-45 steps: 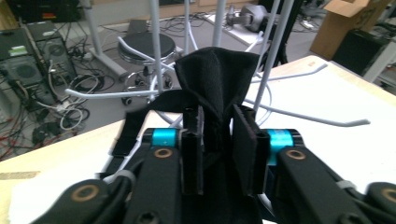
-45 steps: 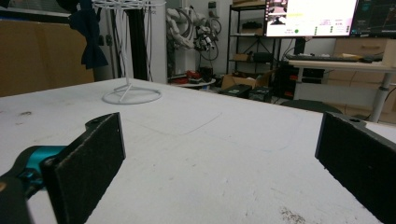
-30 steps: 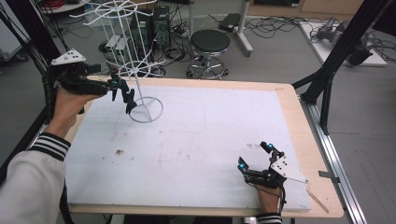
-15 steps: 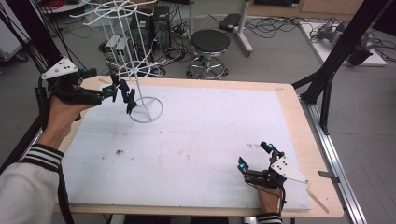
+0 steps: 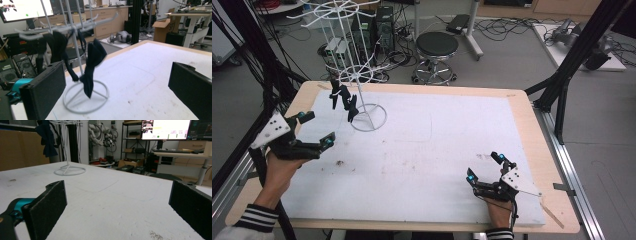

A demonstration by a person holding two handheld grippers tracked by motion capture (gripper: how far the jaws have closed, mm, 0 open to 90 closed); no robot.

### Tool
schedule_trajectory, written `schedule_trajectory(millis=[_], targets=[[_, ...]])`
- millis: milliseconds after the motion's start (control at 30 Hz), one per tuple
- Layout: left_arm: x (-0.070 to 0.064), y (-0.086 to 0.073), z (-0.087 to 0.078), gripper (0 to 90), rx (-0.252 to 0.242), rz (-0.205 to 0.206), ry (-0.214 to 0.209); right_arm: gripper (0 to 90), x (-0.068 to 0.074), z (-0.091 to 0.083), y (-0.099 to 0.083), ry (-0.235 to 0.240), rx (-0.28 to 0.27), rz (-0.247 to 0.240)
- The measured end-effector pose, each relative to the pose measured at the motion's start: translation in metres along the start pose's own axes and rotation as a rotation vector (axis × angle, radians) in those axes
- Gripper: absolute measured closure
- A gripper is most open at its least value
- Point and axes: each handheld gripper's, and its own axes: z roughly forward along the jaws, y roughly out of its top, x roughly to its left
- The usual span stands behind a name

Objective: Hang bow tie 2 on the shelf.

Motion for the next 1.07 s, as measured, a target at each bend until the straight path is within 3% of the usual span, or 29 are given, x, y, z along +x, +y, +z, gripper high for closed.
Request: schedule_trajectory(millis=[200,367,567,700,800,1067], targets=[[-0.012,-0.037,-0.008,1.7,-0.039,-0.004,0.009,0.7,0.000,0.000,0.000,-0.003,0.004,-0.004],[-0.017,-0.057,-0.012,1.7,-0.073,0.004,0.029,0.7,0.001,0.000,0.000,-0.007,0.004,-0.007],[-0.022,-0.083,-0.015,1.7,-0.100,-0.017,0.058,0.7,0.001,0.000,0.000,-0.007,0.002,-0.008],[-0.024,-0.098,-0.014,1.7,-0.119,-0.053,0.076,0.7,0.001,0.000,0.000,-0.005,0.001,-0.010],[-0.024,-0.104,-0.013,1.7,-0.124,-0.062,0.098,0.7,0.001,0.000,0.000,-0.006,0.002,-0.009],[-0.023,-0.104,-0.014,1.7,-0.130,-0.070,0.109,0.7,0.001,0.000,0.000,-0.005,0.000,-0.009]])
